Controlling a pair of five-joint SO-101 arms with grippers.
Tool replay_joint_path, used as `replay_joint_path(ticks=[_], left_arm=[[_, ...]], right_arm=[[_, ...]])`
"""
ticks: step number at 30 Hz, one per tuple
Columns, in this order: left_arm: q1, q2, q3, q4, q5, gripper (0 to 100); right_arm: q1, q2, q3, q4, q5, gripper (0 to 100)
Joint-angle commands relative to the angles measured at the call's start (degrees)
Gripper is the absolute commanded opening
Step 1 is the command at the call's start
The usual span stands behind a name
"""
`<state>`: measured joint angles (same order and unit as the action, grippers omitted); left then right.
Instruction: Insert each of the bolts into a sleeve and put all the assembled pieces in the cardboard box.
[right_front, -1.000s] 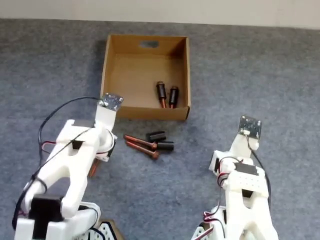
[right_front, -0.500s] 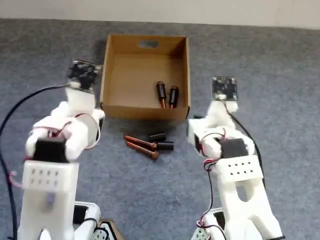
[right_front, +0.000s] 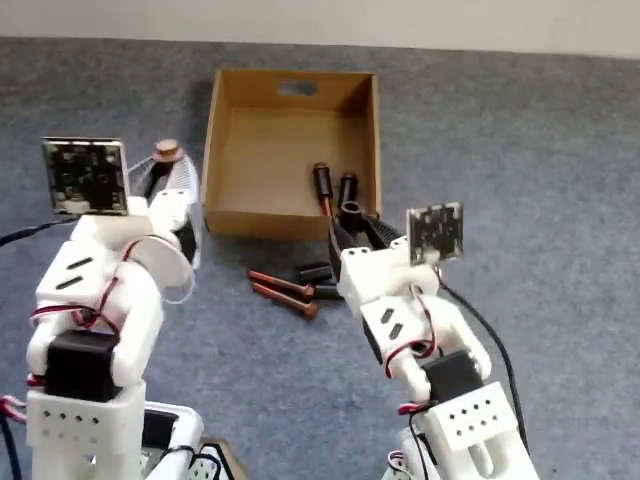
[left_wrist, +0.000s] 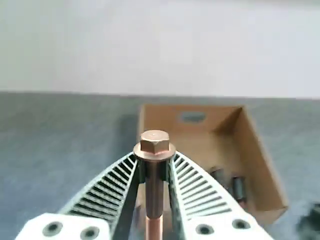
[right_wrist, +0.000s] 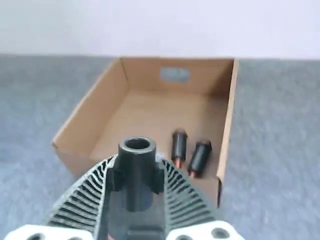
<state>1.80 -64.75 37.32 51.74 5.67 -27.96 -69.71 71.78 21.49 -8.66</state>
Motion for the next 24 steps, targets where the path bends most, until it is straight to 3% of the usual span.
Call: replay_joint_path(ticks=[1, 6, 10, 20, 24], left_arm=[[8.2, -0.9, -2.9, -6.7, 0.8, 1], [20.0, -0.8, -0.3, -17.2, 0.5, 1], [25.0, -0.8, 5.9, -25.2, 0.5, 1], [26.0, -0.7, 12.8, -36.6, 0.7, 1], [26.0, 1.5, 12.3, -36.7, 0.8, 1]], right_arm=[[-1.3, -2.2, 1.3, -6.3, 1.0, 0.5], [-3.0, -2.3, 2.9, -7.8, 1.1, 0.5], [-3.3, -2.3, 3.2, -7.8, 1.1, 0.5], [-3.2, -2.3, 2.9, -7.8, 1.2, 0.5], [-3.2, -2.3, 2.2, -10.8, 9.6, 0.5]])
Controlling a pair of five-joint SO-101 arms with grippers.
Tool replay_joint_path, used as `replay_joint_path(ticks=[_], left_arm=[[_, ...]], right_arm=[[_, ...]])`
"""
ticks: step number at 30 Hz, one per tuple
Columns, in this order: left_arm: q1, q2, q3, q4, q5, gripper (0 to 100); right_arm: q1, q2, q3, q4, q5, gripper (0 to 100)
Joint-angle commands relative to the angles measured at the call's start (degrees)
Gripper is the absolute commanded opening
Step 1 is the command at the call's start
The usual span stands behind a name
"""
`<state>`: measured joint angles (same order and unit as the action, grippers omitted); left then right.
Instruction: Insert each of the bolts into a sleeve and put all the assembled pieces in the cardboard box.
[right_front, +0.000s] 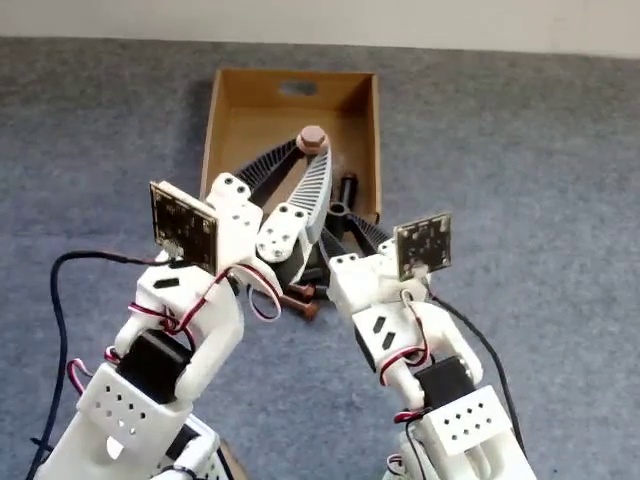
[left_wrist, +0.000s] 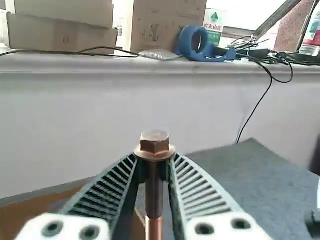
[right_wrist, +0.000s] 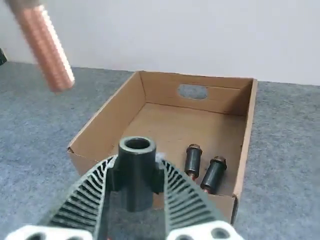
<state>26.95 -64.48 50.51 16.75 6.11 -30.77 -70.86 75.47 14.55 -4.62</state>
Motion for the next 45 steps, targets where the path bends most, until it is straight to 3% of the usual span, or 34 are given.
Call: replay_joint_path(ticks=[1, 8, 24, 31, 45], left_arm=[[0.8, 2.2, -1.7, -1.7, 0.4, 1], [0.8, 8.9, -7.8, -1.5, 0.4, 1], [0.8, 11.9, -5.7, -1.4, 0.6, 1], [0.4, 12.1, -5.1, -1.3, 14.3, 1], [-3.0, 12.4, -2.5, -1.3, 14.2, 1]], right_arm=[[-0.4, -1.2, -1.5, -5.1, 7.3, 0.5], [-0.3, -1.2, -1.1, -6.9, 8.2, 0.5], [-0.1, -1.2, 1.5, -6.9, 8.3, 0.5], [0.4, -1.2, 1.5, -6.9, 8.3, 0.5], [1.4, -1.3, 1.5, -6.9, 7.9, 0.5]])
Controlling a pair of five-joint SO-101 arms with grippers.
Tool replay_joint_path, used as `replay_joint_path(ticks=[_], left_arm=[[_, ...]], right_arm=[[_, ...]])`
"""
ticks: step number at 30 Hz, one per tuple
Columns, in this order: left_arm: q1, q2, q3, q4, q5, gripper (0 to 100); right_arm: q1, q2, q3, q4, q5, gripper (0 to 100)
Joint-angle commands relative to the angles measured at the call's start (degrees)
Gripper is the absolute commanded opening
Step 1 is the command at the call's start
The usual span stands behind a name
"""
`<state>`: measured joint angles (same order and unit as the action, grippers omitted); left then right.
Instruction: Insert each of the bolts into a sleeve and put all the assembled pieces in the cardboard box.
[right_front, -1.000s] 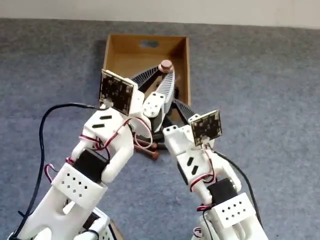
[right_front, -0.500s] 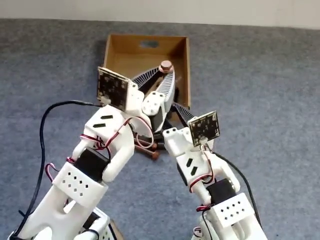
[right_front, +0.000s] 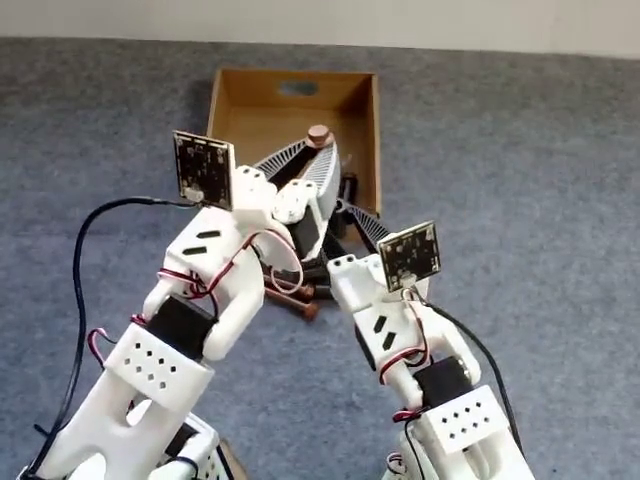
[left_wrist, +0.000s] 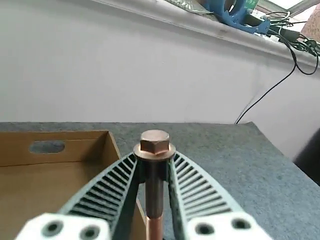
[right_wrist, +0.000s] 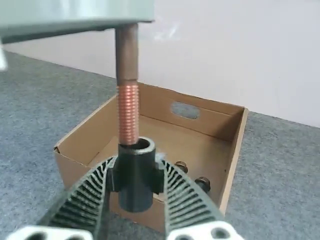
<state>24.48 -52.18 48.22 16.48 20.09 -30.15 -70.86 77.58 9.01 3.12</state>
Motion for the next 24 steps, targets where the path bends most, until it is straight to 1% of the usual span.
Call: replay_joint_path(ticks=[1, 11, 12, 16, 24], left_arm=[[-0.3, 0.1, -0.2, -1.1, 0.3, 1], [0.3, 0.2, -0.2, -1.3, 0.3, 1], [0.9, 0.4, -0.3, -1.3, -0.2, 1], [2.5, 4.4, -2.8, -1.2, -6.2, 1], [2.6, 6.7, -4.3, -1.1, -6.2, 1]], right_arm=[[0.7, -1.3, -0.6, -1.4, 0.2, 0.5], [0.7, -1.3, -0.6, -1.2, 0.2, 0.5], [0.7, -1.3, -0.6, -1.2, 0.2, 0.5], [0.8, -1.3, -0.6, -1.2, 0.2, 0.5], [1.8, -1.3, -0.6, -1.2, 0.1, 0.5]])
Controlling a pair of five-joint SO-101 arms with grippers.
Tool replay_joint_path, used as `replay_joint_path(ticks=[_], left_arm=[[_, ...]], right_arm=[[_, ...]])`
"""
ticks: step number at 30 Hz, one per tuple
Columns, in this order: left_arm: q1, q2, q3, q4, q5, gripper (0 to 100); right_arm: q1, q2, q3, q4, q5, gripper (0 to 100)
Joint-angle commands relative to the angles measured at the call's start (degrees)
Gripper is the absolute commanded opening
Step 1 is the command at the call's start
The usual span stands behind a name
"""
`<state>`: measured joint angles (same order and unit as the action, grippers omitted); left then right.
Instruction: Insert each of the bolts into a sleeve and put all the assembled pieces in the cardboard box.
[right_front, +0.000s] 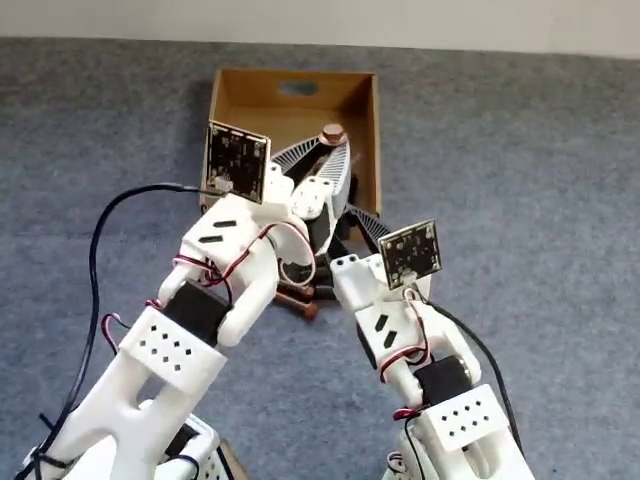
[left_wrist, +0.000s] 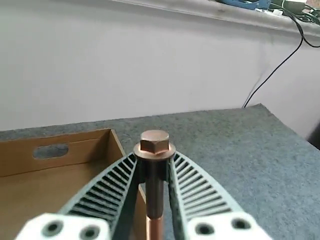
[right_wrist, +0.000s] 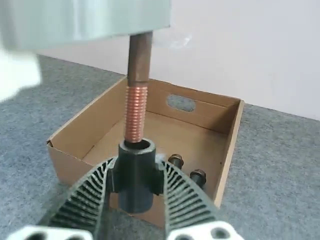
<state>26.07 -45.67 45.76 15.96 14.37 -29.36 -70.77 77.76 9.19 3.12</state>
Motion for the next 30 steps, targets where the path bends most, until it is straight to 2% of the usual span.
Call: replay_joint_path(ticks=[1, 9, 30], left_arm=[[1.0, 0.2, -1.9, -0.6, -0.5, 1], [3.5, 0.2, -1.9, -0.6, -0.5, 1], [3.5, 0.0, -0.7, -0.5, -0.5, 1]], right_arm=[[1.0, -1.4, -0.7, -1.4, 0.1, 0.5], [1.3, -1.4, -0.7, -1.4, 0.1, 0.5], [1.3, -1.4, 0.4, -1.5, 0.1, 0.5]])
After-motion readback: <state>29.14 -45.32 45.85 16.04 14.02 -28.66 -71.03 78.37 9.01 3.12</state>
